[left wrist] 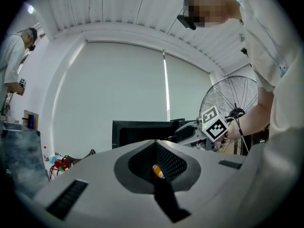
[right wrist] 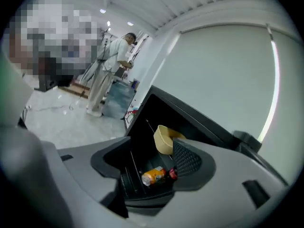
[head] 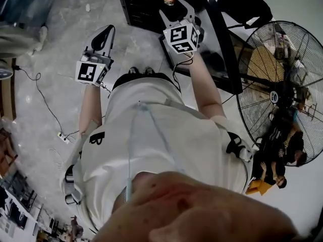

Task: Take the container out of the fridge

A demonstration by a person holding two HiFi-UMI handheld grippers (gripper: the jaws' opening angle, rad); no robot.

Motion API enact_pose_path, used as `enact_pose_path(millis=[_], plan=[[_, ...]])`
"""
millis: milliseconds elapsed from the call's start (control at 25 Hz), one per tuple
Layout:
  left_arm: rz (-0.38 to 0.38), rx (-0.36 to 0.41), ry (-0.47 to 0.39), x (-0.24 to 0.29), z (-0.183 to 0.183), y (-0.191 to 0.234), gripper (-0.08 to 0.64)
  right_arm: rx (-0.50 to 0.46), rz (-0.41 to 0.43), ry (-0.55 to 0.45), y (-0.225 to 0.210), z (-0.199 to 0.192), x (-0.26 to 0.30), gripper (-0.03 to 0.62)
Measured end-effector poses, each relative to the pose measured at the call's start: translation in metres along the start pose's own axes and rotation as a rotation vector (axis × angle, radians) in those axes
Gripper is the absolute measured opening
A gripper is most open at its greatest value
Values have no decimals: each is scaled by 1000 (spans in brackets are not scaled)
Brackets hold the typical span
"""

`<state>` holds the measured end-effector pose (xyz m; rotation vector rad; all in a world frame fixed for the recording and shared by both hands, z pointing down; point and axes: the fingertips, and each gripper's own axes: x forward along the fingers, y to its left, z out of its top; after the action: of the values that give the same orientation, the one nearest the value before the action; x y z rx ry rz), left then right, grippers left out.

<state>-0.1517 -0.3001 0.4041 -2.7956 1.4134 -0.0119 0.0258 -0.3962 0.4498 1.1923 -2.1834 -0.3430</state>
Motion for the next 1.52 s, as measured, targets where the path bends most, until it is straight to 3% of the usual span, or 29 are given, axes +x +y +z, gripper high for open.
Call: enact_pose_path(millis=[240, 440, 560, 680, 880, 1040, 1080, 1160, 1520], plan=[[-9, 9, -17, 1, -2, 9, 9, -385, -101, 171, -5, -2, 40, 273], [8, 1, -6, -6, -6, 23, 9, -529, -141, 311, -10, -15, 76, 275], [17, -6, 1, -11, -10, 30, 9, -552, -123, 370, -8, -24, 95, 275], [10, -23, -1, -9, -12, 32, 9, -514, -97, 375, -9, -28, 112, 275], [-4, -33, 8, -11, -19, 36, 9, -557, -111, 438, -23, -38, 130, 275], [-1, -56, 12, -12, -22, 39, 9, -562, -57, 465, -23, -55, 143, 272], [-6, -59, 16, -10, -21, 38, 9, -569, -48, 466, -24, -57, 144, 259], [-21, -51, 24, -6, -22, 35, 9, -590, -36, 463, -25, -56, 146, 138], [-23, -47, 31, 0, -21, 34, 9, -578, 39, 439, -10, -48, 132, 82]])
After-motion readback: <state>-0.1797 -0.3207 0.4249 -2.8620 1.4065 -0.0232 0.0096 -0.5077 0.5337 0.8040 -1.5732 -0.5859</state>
